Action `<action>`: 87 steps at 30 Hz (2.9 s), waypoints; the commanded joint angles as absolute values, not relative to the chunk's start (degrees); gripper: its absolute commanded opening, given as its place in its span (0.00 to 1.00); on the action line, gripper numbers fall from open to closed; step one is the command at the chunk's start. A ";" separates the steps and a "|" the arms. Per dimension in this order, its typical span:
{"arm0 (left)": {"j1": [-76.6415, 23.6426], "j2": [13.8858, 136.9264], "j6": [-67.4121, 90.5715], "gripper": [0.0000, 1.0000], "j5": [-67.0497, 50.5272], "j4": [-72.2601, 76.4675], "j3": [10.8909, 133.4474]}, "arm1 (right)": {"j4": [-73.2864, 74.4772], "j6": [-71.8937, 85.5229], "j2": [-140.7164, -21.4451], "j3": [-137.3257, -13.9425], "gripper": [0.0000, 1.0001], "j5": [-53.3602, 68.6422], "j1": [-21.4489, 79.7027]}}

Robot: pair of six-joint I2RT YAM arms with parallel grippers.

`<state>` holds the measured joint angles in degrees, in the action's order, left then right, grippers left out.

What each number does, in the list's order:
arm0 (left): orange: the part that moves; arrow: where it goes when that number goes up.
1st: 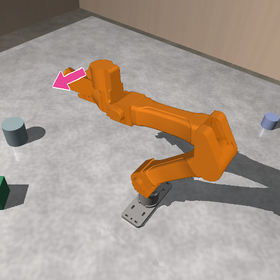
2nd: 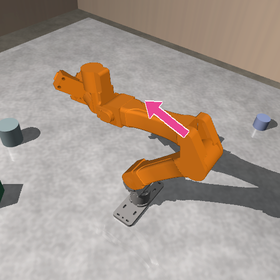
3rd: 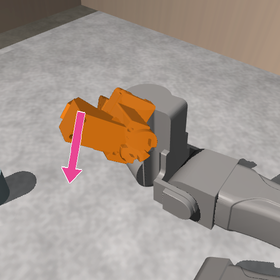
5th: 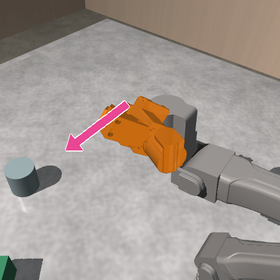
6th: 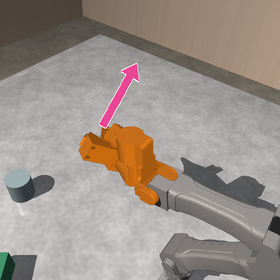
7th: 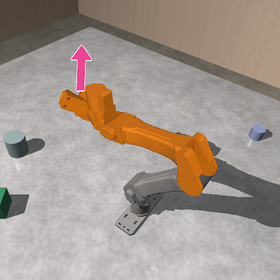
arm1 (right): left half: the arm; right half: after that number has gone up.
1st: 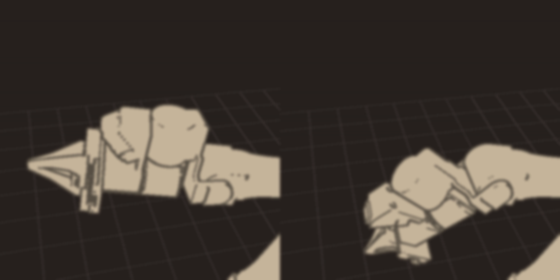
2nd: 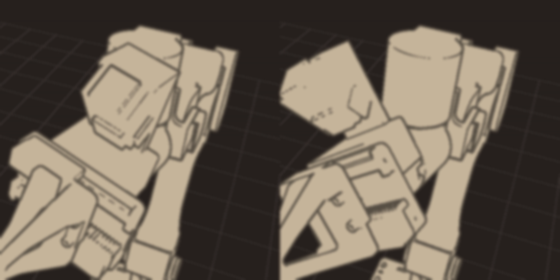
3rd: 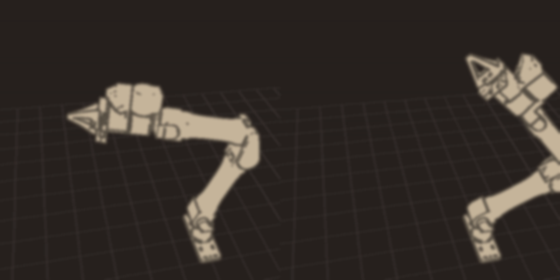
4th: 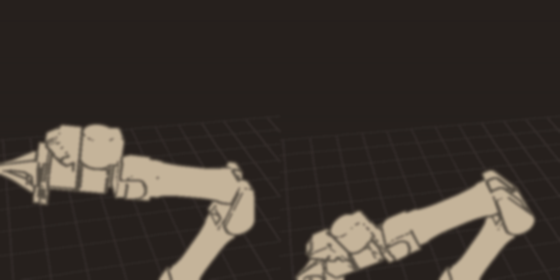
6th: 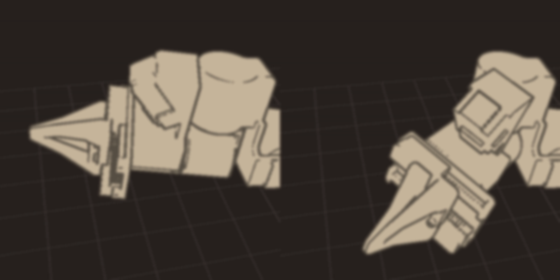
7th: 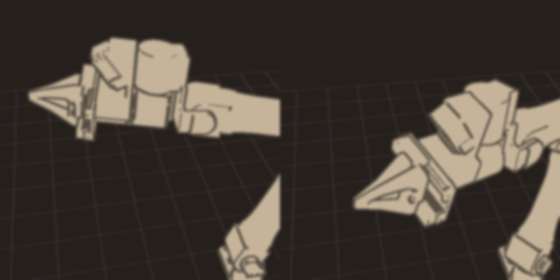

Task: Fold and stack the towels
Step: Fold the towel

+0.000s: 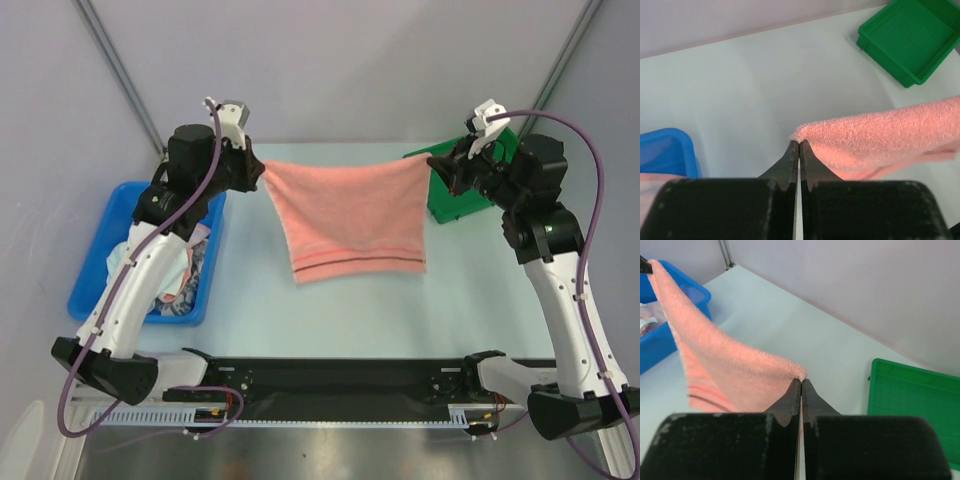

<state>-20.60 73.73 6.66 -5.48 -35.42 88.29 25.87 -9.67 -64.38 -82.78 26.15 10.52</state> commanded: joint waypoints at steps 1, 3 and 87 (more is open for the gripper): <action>-20.39 74.87 7.47 0.01 -0.45 -37.88 89.56 | 25.67 -8.44 -66.08 -79.82 0.00 24.35 10.63; -19.95 78.47 7.21 0.00 -0.18 -38.58 89.56 | 24.18 -8.70 -67.84 -78.76 0.00 24.87 10.55; -14.94 84.90 9.23 0.11 -11.61 -32.78 54.49 | 2.02 15.55 -67.24 -31.91 0.03 18.54 16.87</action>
